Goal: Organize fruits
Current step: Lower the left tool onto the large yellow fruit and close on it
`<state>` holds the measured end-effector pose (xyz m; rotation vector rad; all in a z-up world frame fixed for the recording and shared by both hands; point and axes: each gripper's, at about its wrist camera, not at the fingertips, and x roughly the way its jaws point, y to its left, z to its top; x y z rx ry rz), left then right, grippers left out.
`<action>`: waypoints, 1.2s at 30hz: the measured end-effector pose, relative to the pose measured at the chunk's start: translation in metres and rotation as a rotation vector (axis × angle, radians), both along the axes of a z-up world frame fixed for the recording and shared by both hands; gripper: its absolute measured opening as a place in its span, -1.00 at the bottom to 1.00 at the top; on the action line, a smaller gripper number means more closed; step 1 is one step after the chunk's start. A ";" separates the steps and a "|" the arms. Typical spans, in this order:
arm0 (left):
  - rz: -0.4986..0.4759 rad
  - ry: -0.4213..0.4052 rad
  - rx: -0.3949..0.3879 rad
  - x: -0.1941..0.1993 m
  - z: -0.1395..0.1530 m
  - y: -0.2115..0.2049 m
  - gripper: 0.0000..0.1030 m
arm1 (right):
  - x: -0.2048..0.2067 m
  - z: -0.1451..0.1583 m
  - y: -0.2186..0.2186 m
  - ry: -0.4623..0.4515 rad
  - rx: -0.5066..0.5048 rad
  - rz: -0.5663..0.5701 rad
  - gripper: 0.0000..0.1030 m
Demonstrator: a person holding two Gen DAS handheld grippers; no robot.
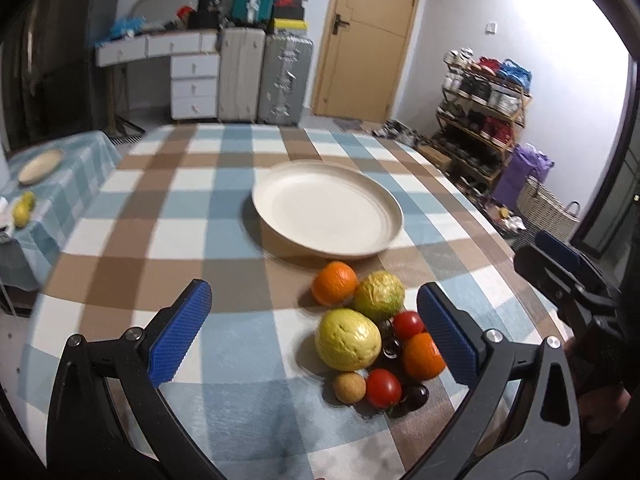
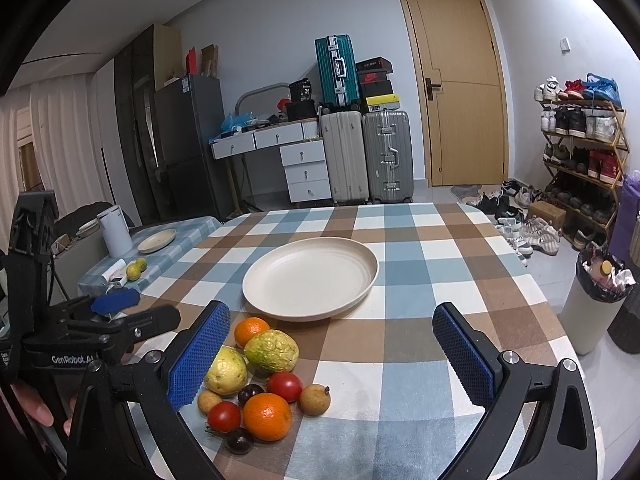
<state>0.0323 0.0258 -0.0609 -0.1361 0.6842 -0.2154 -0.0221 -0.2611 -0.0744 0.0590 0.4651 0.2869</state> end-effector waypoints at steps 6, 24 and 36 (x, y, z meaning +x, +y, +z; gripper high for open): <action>-0.063 0.066 -0.048 0.019 -0.025 -0.004 0.98 | 0.013 -0.011 -0.002 0.029 0.006 0.000 1.00; -0.258 0.234 -0.264 0.055 -0.070 -0.001 -0.12 | 0.045 -0.034 -0.004 0.088 0.005 -0.005 1.00; -0.294 0.233 -0.277 0.056 -0.072 0.002 -0.10 | 0.053 -0.039 0.002 0.110 -0.014 -0.001 1.00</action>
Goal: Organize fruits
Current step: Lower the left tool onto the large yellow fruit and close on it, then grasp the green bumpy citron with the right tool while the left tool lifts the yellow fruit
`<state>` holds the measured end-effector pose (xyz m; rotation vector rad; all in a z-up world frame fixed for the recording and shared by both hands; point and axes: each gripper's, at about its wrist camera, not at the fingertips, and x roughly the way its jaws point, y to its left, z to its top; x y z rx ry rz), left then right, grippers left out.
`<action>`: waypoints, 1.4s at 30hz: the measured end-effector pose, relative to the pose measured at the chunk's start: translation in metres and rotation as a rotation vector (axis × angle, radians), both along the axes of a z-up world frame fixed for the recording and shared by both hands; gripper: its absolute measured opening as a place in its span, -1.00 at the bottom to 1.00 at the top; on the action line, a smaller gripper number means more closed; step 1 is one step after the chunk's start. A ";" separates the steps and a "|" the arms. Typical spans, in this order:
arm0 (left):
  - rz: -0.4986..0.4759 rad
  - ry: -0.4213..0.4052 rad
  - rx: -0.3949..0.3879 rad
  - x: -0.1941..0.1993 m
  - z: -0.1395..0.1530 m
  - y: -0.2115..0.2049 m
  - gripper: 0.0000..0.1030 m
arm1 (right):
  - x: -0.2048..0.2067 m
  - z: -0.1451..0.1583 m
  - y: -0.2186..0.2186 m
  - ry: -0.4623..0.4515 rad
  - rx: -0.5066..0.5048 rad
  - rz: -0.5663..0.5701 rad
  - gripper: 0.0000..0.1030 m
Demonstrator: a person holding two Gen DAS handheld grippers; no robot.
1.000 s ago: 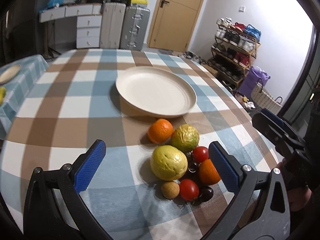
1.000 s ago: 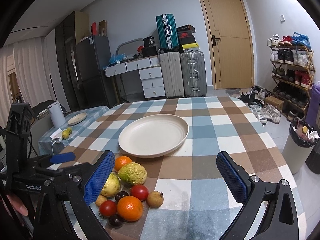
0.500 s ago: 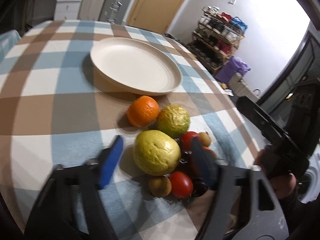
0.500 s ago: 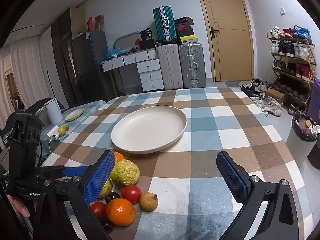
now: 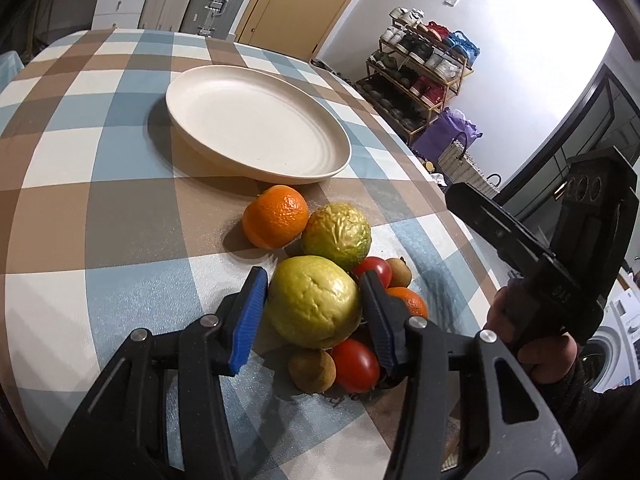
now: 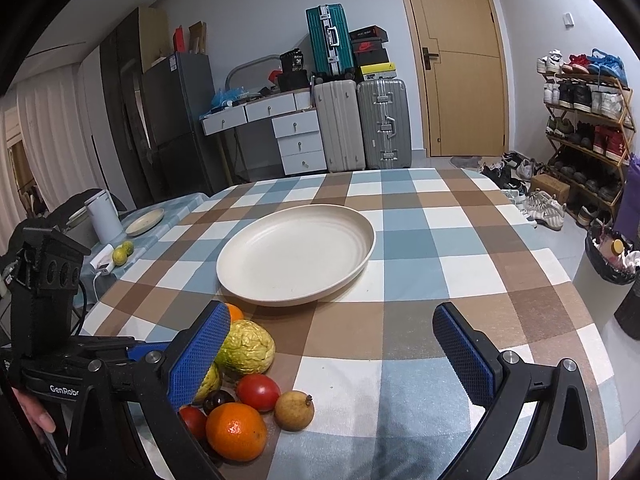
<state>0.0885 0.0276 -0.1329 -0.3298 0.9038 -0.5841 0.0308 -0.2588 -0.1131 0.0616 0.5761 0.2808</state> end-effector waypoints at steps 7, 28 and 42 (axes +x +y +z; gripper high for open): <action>-0.014 0.023 -0.020 0.000 -0.008 0.001 -0.08 | 0.003 0.001 0.006 0.004 -0.019 0.007 1.00; 0.044 0.048 -0.194 0.011 0.005 0.058 -0.09 | 0.035 -0.017 0.038 0.249 0.072 0.232 1.00; 0.091 0.045 -0.196 0.003 0.006 0.086 -0.09 | 0.048 -0.041 0.069 0.362 0.000 0.297 0.43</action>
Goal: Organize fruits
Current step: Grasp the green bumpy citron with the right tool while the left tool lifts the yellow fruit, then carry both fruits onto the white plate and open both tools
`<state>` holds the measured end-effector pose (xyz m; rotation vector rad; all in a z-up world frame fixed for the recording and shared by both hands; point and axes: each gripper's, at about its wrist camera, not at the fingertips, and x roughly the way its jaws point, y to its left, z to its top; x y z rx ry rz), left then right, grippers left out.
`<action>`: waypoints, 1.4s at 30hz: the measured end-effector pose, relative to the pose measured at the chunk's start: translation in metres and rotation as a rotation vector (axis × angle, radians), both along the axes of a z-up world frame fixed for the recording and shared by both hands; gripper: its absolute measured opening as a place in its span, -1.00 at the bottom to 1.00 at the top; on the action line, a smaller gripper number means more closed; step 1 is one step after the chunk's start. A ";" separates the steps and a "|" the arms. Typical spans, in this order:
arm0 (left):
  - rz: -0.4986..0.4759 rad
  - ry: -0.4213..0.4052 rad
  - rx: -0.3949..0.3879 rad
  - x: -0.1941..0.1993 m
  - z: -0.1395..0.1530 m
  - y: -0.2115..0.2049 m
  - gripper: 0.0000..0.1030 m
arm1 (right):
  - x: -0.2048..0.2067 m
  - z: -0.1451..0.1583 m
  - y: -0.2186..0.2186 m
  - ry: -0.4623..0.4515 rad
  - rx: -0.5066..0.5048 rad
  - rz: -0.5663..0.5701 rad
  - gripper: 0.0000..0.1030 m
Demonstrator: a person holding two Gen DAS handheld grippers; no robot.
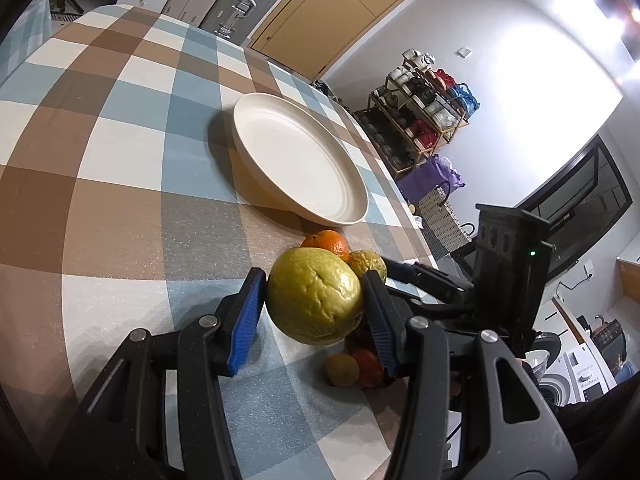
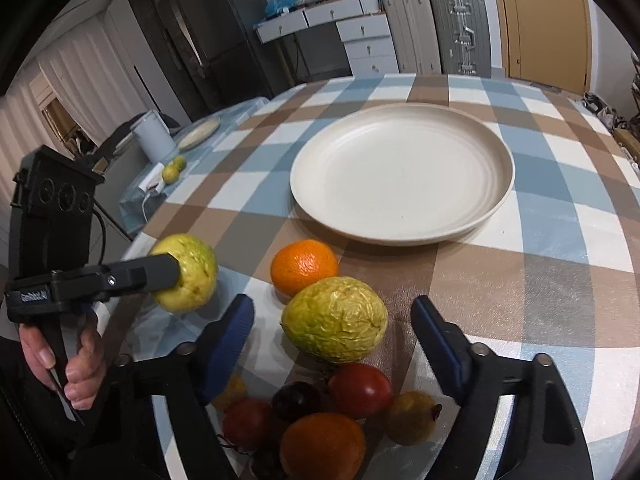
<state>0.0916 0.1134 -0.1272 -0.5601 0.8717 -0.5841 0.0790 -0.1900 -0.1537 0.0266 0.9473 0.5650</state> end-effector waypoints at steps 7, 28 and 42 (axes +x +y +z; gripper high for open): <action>0.002 0.005 0.016 0.003 0.000 -0.005 -0.09 | 0.000 -0.006 -0.009 0.029 0.059 -0.008 0.06; -0.022 -0.031 0.074 0.043 0.036 -0.042 -0.09 | 0.011 0.025 -0.047 -0.045 0.255 -0.028 0.06; -0.022 -0.079 0.076 0.109 0.073 -0.053 -0.09 | 0.063 0.068 -0.056 -0.127 0.305 -0.017 0.06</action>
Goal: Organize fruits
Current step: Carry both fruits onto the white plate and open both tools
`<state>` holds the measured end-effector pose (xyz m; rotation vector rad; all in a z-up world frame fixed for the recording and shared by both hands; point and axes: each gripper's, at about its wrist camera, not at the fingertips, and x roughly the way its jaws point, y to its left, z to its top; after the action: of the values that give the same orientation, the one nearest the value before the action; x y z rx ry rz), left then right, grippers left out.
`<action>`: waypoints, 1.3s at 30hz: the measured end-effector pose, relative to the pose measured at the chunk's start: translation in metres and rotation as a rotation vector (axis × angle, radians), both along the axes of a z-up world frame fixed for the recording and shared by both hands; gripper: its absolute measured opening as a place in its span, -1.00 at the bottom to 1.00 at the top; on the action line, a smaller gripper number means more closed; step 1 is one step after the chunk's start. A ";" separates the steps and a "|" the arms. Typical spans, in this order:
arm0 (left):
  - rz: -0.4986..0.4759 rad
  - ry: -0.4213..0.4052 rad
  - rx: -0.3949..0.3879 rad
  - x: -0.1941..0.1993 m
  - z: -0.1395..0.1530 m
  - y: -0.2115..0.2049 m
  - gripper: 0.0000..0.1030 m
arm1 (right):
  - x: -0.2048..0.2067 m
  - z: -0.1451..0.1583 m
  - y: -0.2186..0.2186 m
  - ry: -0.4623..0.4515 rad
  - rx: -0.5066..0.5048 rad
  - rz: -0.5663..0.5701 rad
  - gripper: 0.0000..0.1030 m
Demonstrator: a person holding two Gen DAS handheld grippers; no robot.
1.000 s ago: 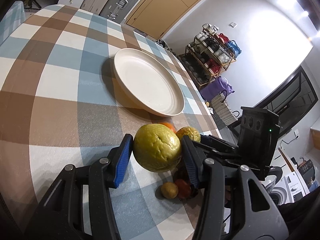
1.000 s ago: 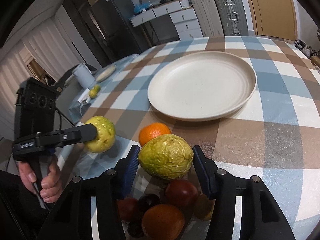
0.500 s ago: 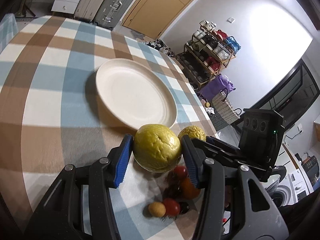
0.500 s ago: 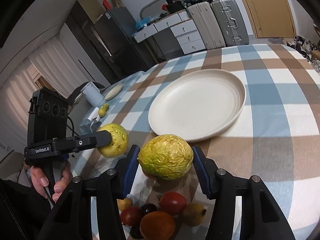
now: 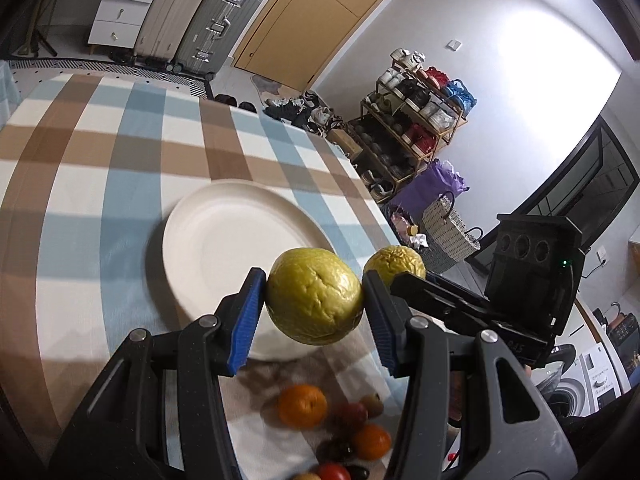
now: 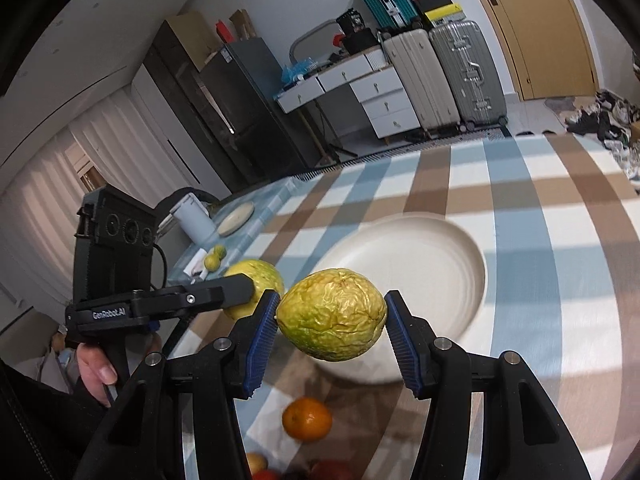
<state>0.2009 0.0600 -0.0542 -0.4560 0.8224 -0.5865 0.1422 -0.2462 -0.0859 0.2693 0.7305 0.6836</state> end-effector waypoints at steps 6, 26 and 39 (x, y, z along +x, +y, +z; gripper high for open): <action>-0.001 -0.007 0.014 0.041 0.005 -0.003 -0.09 | 0.034 0.011 0.000 -0.030 -0.018 -0.002 0.06; -0.014 0.063 0.130 0.125 -0.064 -0.022 -0.09 | 0.143 -0.047 0.012 0.190 -0.010 -0.045 0.06; 0.012 0.104 0.062 0.134 -0.080 -0.017 -0.08 | 0.159 -0.064 0.019 0.276 -0.053 -0.129 0.07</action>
<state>0.3352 0.0427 -0.1342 -0.4379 0.9339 -0.5277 0.3012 -0.2269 -0.1495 0.3633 0.9847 0.5085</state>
